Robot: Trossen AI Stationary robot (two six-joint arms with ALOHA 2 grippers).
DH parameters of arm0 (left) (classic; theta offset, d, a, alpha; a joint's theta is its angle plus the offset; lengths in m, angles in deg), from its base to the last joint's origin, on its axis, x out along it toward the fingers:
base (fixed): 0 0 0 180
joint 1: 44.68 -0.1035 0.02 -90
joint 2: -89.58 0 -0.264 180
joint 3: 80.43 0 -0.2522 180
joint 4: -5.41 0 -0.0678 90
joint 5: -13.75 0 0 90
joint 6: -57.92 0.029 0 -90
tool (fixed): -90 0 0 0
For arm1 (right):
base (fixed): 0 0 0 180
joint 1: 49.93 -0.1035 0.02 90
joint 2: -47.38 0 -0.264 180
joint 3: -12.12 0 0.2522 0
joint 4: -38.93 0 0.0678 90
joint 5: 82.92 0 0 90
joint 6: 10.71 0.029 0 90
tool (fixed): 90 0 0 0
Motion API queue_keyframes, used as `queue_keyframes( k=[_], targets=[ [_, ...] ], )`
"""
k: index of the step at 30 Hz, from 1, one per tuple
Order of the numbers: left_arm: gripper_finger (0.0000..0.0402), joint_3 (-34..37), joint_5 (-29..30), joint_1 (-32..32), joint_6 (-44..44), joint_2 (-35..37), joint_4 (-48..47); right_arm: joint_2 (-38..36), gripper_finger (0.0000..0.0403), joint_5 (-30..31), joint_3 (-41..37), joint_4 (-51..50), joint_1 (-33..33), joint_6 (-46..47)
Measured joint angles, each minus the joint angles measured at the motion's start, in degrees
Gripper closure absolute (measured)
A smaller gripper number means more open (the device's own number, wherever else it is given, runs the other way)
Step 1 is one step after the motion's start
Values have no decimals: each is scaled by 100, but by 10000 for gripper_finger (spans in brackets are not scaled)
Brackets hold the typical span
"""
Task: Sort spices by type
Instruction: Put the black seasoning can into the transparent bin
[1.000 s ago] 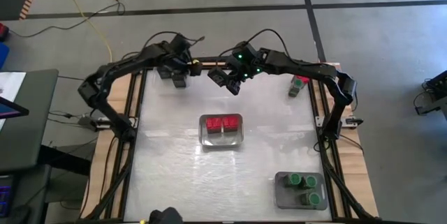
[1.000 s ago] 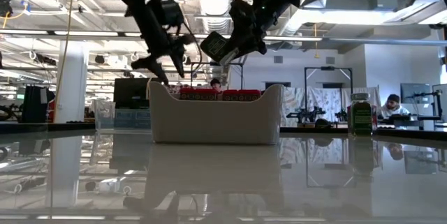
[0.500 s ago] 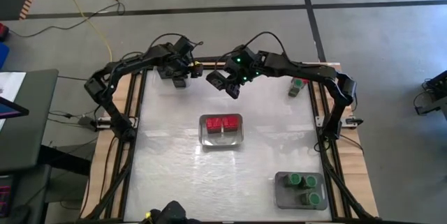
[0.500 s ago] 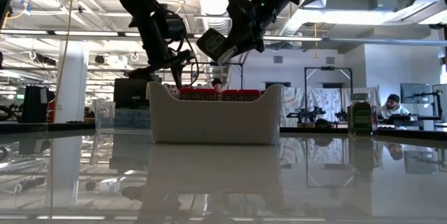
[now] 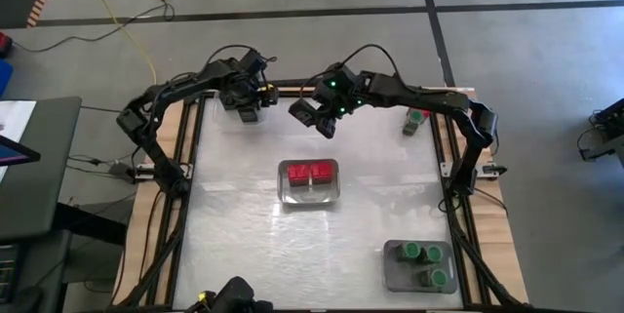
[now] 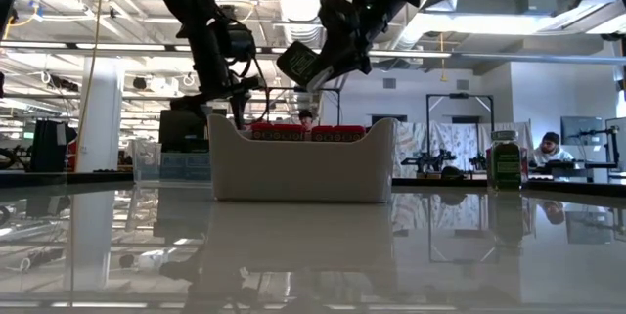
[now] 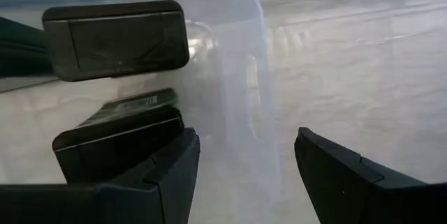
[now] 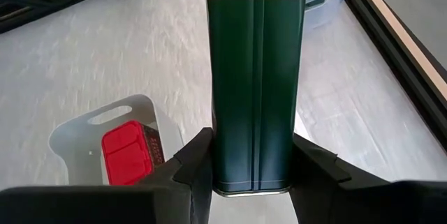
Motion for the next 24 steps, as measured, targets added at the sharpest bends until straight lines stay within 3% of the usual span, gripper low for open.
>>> queue_keyframes(
  k=[24],
  targets=[
    [178,0,421,-119,70,4,-618,0,233,-1,0,-65,9,-92]
  ],
)
